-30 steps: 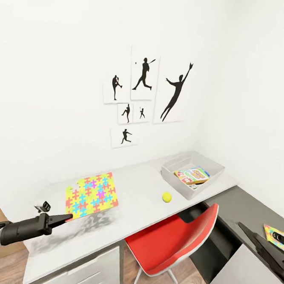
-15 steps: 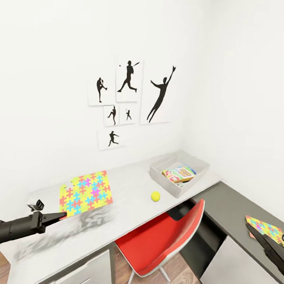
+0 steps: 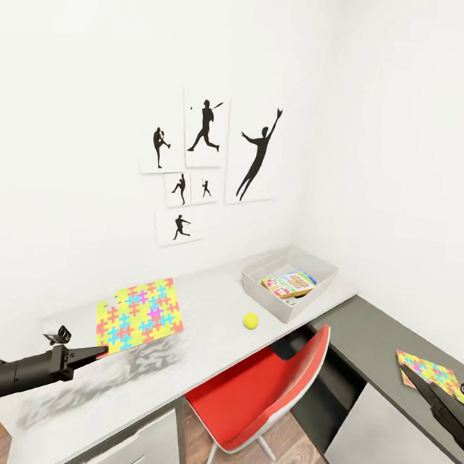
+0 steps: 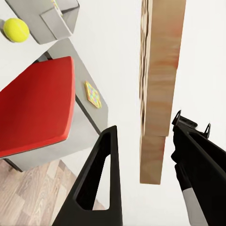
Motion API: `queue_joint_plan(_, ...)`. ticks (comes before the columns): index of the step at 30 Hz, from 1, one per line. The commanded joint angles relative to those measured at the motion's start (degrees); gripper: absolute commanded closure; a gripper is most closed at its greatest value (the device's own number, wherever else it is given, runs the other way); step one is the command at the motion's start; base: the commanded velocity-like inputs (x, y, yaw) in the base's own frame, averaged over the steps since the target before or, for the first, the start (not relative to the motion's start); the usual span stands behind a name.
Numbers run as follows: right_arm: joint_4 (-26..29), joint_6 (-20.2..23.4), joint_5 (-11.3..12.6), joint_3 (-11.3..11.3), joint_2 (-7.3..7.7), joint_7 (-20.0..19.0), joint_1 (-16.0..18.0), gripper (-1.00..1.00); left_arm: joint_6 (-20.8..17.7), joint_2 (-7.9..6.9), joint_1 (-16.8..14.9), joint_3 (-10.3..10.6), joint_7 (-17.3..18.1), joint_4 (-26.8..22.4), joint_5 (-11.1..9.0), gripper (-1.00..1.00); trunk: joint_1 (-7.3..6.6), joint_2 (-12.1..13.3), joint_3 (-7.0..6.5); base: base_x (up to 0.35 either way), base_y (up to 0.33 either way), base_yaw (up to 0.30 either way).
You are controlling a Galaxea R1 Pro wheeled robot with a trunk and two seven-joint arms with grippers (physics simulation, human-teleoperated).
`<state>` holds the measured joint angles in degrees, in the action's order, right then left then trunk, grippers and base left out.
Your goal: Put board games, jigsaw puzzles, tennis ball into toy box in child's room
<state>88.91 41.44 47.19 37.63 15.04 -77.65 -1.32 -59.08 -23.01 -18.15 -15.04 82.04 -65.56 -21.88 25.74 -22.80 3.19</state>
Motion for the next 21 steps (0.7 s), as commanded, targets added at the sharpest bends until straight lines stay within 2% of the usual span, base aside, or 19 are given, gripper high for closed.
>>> queue_joint_plan(1,0.03,0.52,0.29,-0.02,0.03,0.04,0.00,-1.00,-0.60,-0.01,-0.04,0.01,0.13,0.00,-0.08,1.00,0.04,-0.12,0.06,0.000,0.000,-0.190)
queue_joint_plan(21,-1.18,1.01,0.27,0.49,0.20,0.04,0.00,-1.00,-0.47,0.07,0.11,0.03,0.03,0.19,-0.16,1.00,0.04,-0.12,-1.08,0.000,0.000,-0.214)
